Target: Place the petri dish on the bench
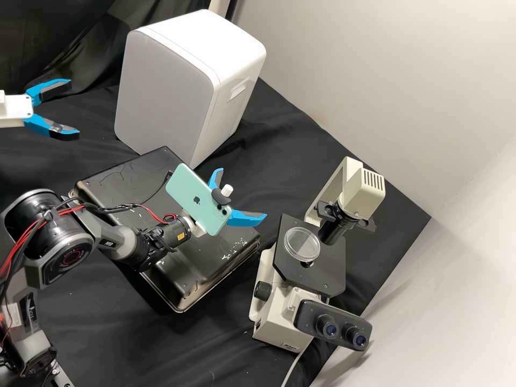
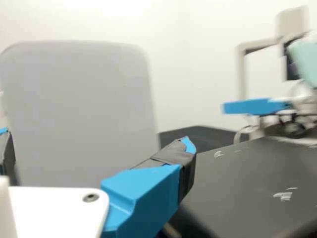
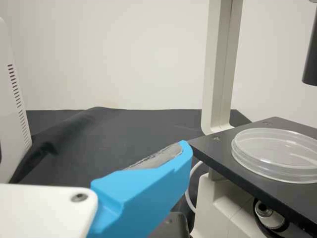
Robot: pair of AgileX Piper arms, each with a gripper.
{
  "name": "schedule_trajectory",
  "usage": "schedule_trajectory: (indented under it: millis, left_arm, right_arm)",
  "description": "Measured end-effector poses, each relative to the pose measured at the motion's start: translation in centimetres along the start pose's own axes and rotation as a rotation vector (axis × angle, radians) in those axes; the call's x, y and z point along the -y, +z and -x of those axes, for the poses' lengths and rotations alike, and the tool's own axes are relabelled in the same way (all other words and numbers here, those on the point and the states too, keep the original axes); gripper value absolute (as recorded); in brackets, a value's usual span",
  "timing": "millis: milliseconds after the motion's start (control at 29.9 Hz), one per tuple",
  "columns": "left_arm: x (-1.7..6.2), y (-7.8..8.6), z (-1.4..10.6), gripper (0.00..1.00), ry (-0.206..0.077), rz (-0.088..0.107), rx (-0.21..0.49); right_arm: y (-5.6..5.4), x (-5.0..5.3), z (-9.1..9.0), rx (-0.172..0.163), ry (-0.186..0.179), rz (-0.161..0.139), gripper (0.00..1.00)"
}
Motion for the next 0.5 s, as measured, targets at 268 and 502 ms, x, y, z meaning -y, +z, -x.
schedule_trajectory:
  millis: [268,502]
  left_arm:
    - [-0.82,1.3,0.5,1.00,0.046,-0.040,0.102]
    - [-0.94,2.0,0.6,1.00,0.052,-0.051,0.155]
  right_arm:
    - [0.0,0.0,0.0,0.000,0.000,0.000,1.00]
    - [0.0,0.0,0.0,0.000,0.000,0.000,1.00]
